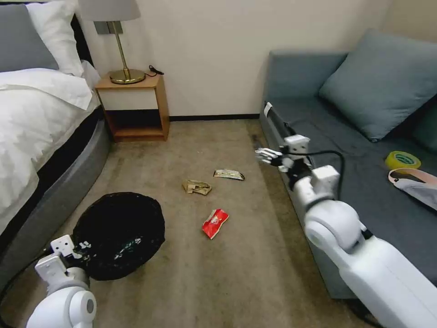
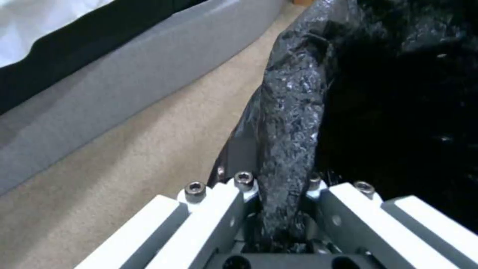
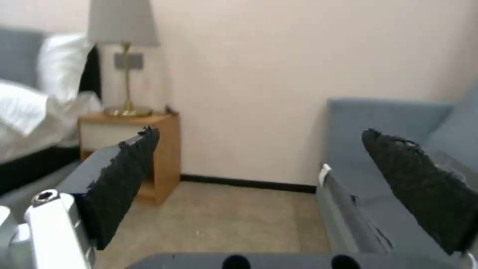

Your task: Pick up the trash bin, then pick up the garbage on the floor and place it into the trash bin.

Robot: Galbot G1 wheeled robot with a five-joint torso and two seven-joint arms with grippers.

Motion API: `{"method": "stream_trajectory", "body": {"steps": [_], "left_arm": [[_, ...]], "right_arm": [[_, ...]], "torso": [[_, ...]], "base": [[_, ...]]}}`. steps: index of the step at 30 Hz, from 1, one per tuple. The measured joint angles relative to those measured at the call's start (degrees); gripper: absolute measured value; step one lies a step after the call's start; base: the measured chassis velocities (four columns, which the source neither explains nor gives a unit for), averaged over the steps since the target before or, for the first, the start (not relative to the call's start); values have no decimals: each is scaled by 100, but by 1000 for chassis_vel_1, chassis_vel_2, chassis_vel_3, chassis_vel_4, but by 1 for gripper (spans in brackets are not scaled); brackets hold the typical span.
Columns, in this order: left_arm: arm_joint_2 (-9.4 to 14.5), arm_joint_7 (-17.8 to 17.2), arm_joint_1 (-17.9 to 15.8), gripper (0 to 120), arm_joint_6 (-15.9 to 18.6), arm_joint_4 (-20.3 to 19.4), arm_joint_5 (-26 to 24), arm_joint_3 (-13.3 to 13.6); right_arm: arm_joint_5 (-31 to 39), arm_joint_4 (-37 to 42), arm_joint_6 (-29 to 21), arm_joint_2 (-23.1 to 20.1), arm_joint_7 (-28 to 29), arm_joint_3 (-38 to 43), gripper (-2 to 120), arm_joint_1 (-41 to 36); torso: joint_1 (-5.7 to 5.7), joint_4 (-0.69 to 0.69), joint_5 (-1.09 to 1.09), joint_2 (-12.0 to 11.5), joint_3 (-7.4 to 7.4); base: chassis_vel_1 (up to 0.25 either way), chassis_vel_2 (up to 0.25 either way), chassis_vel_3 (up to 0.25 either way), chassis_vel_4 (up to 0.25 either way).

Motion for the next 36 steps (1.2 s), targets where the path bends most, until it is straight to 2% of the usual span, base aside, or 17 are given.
{"method": "stream_trajectory", "body": {"steps": [3,6,7,9,15,22,28,36], "left_arm": [[8,2,6,1,-3,-5,-10,2],[32,4,28,1,-11,-13,-23,13],[32,4,28,1,-11,-13,-23,13],[60,7,49,1,-22,-24,-32,18],[70,17,70,1,-45,-25,-34,37],[56,31,72,1,-49,-25,-30,57],[53,80,63,1,-74,-1,-23,43],[27,86,59,1,-83,7,-13,62]], "right_arm": [[-107,209,66,207,9,149,100,-418],[-412,355,259,781,7,292,100,-1113],[-412,355,259,781,7,292,100,-1113],[-686,379,402,1260,-4,333,100,-1518],[-1350,372,559,1776,-157,224,100,-1942],[-1760,257,704,1990,-402,30,100,-2108],[-1827,140,919,1966,-809,21,100,-2106],[-1840,37,984,1929,-890,-54,100,-2039]], "torso": [[0,0,0,0,0],[0,0,-1,0,0],[0,0,-1,0,0],[0,-1,1,0,0],[0,0,-1,0,0],[0,0,0,0,0],[0,0,0,-1,0],[0,0,0,-1,0]], "base": [[0,0,0,0],[0,0,0,0],[0,0,0,0],[0,0,0,0],[0,0,0,0],[0,0,0,0],[0,0,0,0],[0,0,0,0]]}}
